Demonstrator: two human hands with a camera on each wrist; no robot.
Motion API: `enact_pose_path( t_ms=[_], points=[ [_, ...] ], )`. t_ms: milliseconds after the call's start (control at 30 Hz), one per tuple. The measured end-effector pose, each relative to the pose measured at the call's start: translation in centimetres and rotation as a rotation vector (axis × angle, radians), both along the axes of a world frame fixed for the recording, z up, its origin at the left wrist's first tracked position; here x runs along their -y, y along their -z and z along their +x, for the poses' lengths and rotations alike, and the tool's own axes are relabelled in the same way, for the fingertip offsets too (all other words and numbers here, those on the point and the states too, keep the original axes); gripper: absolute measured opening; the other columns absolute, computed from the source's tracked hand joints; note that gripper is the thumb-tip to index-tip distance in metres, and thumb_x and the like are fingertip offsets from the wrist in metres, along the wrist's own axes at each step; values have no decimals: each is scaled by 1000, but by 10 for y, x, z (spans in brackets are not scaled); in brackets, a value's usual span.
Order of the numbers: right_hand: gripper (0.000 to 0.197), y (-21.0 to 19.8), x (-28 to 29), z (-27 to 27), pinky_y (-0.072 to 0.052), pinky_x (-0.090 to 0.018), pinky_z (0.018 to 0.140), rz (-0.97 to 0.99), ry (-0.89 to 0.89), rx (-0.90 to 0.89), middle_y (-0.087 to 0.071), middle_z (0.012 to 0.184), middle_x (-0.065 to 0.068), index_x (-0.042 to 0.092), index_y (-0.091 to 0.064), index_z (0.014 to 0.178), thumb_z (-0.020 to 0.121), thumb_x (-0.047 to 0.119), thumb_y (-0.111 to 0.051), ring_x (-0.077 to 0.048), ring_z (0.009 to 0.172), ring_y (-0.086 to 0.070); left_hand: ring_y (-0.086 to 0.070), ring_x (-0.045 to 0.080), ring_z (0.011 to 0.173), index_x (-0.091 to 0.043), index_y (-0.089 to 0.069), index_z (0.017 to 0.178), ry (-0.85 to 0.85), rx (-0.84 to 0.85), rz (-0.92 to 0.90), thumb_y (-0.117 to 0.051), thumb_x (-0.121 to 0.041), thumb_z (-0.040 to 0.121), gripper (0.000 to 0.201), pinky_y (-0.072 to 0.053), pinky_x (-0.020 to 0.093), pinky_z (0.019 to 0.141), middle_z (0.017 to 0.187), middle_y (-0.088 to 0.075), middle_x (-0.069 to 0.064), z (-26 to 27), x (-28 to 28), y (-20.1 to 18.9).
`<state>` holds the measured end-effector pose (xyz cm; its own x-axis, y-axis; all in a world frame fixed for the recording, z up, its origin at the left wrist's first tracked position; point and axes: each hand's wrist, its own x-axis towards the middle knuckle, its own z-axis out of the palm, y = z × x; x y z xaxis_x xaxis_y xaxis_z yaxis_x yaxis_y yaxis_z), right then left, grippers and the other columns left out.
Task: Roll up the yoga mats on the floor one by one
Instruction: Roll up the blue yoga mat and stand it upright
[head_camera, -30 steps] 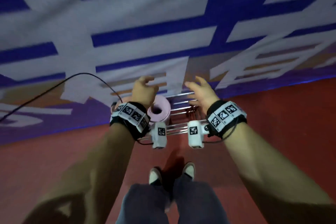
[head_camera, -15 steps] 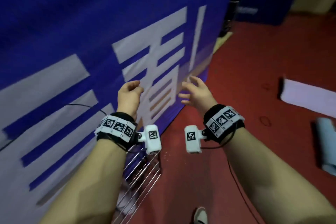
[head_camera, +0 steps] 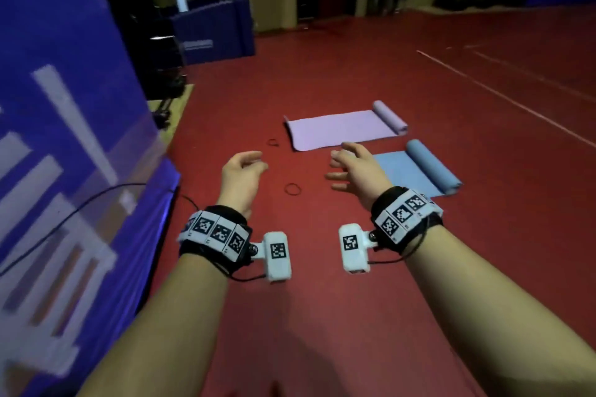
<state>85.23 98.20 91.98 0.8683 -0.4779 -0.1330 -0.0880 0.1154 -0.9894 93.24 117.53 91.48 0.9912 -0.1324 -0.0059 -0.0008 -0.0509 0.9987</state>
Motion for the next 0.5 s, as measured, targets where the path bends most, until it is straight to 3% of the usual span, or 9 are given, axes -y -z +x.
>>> enact_pose_path(
  t_ms=[133,200,367,500],
  points=[
    [43,13,143,-36,-52,-36,74,-15,142,-25,-59,103,-9,20,-42,136,97,20,-59,-28,85,-62,-56,7,81,-8,-67,117,152,-48,-37,-62,0,90,28,-44,24,71,97,-63,0,-17,163,17],
    [46,19,213,-56,-52,-36,74,-29,200,-51,-60,100,-7,19,-42,139,96,21,-59,-28,84,-63,-55,4,77,-7,-67,114,226,-62,-57,-61,2,89,27,-42,26,76,92,-62,-2,-27,244,22],
    [47,19,362,-88,-51,-32,65,-37,323,-84,-59,99,-8,19,-42,140,96,22,-59,-26,81,-62,-55,4,79,-14,-67,109,392,-92,-52,-58,2,90,27,-43,29,79,105,-62,3,-40,404,20],
    [49,34,445,-79,-57,-39,75,-17,368,-107,-63,102,-7,22,-45,137,92,27,-63,-25,82,-69,-59,10,94,-16,-68,105,434,-100,-18,-57,3,89,27,-45,34,95,105,-64,-2,-23,485,32]
  ],
)
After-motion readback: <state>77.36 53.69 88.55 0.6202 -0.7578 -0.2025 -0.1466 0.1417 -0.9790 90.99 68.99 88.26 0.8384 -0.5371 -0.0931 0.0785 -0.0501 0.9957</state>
